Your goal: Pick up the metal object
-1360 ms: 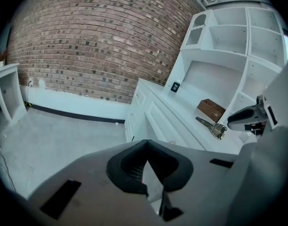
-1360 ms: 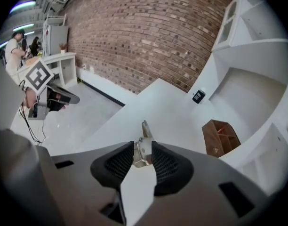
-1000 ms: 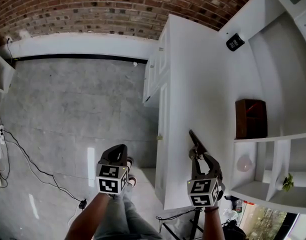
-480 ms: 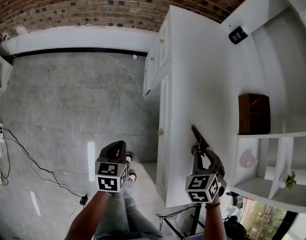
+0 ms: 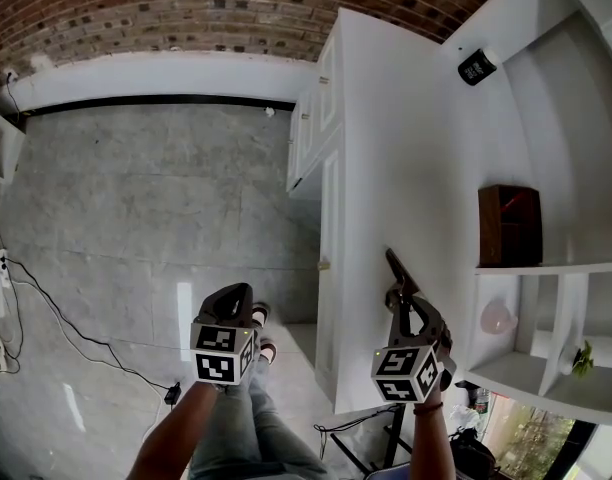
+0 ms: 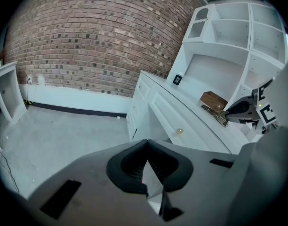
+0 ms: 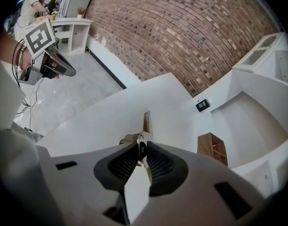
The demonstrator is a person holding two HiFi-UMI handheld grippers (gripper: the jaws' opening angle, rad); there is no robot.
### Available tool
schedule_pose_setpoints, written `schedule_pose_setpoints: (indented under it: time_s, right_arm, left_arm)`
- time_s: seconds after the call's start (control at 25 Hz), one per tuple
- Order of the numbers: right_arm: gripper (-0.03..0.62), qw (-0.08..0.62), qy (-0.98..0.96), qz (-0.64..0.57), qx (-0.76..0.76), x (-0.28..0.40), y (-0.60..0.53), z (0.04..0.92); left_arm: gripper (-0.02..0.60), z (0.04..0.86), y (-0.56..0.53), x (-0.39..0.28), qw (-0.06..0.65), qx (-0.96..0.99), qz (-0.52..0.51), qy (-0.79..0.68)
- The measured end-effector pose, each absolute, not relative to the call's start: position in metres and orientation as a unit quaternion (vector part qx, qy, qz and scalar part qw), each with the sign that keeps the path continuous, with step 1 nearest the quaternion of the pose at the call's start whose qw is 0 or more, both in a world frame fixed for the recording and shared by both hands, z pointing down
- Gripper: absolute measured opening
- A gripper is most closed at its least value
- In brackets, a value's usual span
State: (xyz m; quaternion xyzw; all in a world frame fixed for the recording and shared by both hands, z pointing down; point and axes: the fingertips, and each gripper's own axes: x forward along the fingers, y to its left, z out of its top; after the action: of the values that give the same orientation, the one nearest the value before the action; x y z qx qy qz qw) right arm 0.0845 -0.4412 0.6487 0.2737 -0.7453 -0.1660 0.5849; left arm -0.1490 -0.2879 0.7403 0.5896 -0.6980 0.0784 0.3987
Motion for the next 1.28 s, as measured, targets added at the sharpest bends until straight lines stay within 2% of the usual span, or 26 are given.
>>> schedule_pose_setpoints:
  time_s: [0.52, 1.0, 1.28]
  right_arm:
    - [0.018, 0.582, -0.75, -0.159, 0.271, 0.086, -0.454, 0.635]
    - [0.009, 0.585, -0.756, -0.132, 0.263, 0.086, -0.466, 0.629]
    - [0.008, 0.564, -0.77, -0.098, 0.283, 0.085, -0.469, 0.615]
  left_arm:
    - [0.005, 0.714, -0.303, -0.162, 0.396, 0.585, 0.064, -0.706]
    - [0.005, 0.689, -0.329, -0.176, 0.39, 0.586, 0.051, -0.709]
    - [0.005, 0.675, -0.345, -0.181, 0.381, 0.598, 0.054, -0.703]
